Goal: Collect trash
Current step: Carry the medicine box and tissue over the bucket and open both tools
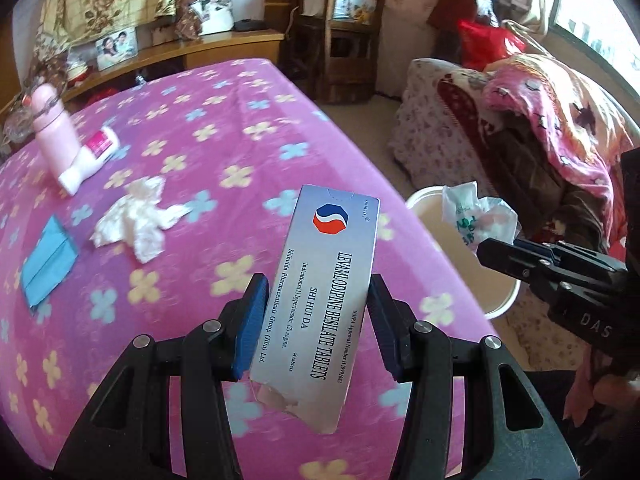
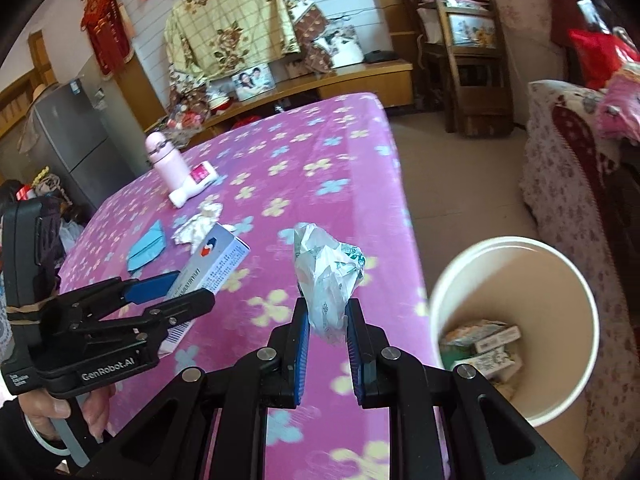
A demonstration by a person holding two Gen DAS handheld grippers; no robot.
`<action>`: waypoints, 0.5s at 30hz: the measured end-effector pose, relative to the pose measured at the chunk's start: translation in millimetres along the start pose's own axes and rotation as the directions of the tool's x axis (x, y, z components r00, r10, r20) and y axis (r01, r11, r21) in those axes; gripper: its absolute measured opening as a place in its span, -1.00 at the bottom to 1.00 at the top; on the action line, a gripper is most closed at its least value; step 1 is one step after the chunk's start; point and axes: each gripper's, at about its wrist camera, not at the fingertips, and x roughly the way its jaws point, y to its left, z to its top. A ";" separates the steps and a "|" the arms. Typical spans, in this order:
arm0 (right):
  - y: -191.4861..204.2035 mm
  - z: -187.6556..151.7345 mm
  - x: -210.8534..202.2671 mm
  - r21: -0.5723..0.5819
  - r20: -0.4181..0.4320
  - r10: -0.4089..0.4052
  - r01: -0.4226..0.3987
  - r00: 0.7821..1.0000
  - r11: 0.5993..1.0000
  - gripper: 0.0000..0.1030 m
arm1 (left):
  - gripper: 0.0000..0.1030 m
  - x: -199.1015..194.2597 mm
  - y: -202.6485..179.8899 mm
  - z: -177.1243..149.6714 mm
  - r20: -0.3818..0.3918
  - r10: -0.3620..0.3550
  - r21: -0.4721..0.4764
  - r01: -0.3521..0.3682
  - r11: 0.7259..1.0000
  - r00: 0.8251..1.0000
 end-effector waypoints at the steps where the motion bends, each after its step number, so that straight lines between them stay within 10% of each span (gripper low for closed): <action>1: -4.8 -1.0 -2.7 0.006 0.002 -0.007 0.007 1.000 1.000 -0.68 | -0.06 1.0 -8.0 1.6 0.001 -0.004 0.009 0.004 1.000 1.000; 15: -82.7 -19.8 -30.1 0.109 -0.001 -0.115 0.114 0.993 0.987 -0.68 | -0.06 31.7 -89.2 19.1 -0.021 -0.049 0.090 0.051 0.995 0.999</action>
